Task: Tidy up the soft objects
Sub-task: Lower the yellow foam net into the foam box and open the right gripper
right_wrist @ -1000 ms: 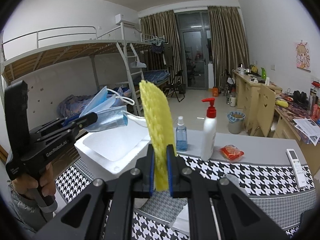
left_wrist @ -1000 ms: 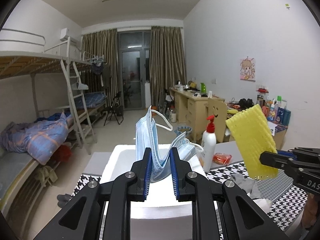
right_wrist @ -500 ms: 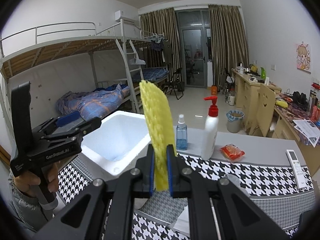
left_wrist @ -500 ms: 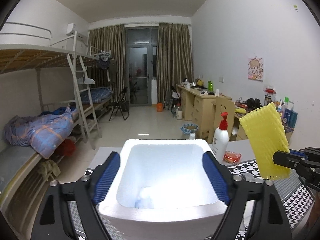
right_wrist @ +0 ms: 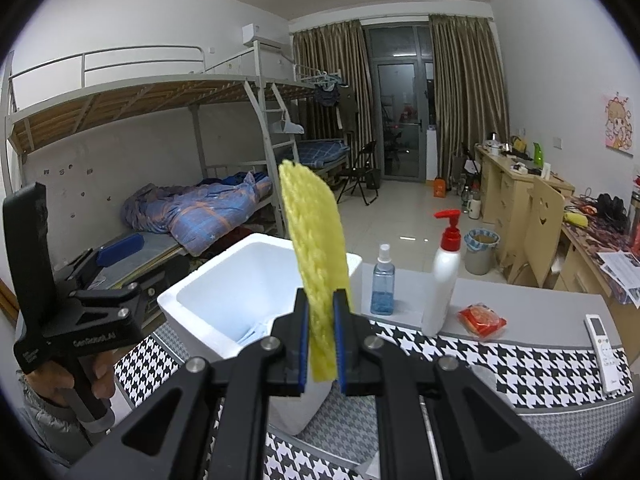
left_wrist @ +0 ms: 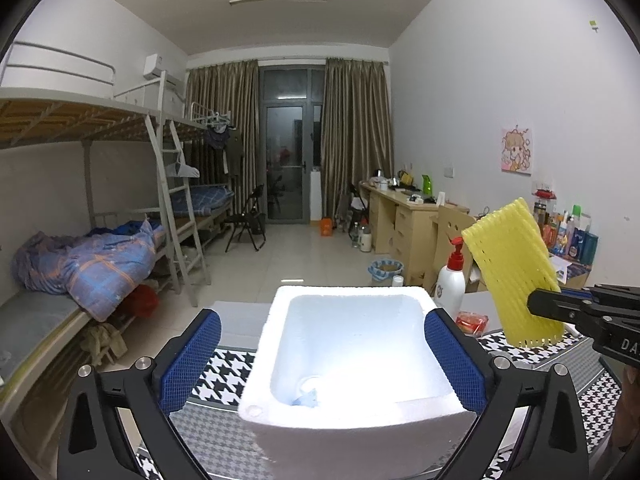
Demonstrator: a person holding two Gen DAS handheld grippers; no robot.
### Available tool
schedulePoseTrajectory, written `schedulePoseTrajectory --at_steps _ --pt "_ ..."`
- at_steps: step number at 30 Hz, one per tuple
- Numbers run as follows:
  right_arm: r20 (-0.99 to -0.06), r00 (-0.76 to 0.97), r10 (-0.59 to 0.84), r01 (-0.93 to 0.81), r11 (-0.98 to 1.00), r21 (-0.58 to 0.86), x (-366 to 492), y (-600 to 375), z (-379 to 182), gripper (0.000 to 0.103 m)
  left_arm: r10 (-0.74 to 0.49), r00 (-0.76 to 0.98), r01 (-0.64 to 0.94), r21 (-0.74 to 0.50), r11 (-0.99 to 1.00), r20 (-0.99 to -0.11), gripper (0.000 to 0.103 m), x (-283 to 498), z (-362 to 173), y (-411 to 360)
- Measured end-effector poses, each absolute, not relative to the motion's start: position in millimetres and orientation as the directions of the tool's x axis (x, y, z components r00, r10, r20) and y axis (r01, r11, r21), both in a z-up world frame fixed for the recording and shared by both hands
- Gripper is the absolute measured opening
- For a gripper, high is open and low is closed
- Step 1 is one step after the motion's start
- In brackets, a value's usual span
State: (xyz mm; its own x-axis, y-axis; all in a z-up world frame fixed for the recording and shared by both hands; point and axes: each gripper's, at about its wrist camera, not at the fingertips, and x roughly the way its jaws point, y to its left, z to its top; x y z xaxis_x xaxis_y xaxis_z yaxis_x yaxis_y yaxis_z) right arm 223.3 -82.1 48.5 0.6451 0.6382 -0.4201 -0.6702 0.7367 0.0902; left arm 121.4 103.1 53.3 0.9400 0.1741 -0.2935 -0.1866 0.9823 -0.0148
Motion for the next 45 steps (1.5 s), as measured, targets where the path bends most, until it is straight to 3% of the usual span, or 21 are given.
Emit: schedulePoseTrajectory --at_steps 41,43,45 --pt "-0.515 0.533 0.671 -0.733 0.671 0.115 245.3 -2.8 31.2 0.015 0.224 0.919 -0.242 -0.017 0.97 -0.324 0.102 95.5 32.7 140.1" --pt "-0.522 0.519 0.677 -0.739 0.662 0.124 247.0 -1.0 29.5 0.024 0.225 0.919 -0.244 -0.02 0.97 -0.325 0.102 94.5 32.1 141.1" --pt "-0.527 0.514 0.677 -0.741 0.66 0.125 247.3 0.5 27.9 0.053 0.227 0.918 -0.247 -0.022 0.969 -0.325 0.102 93.9 31.5 142.1"
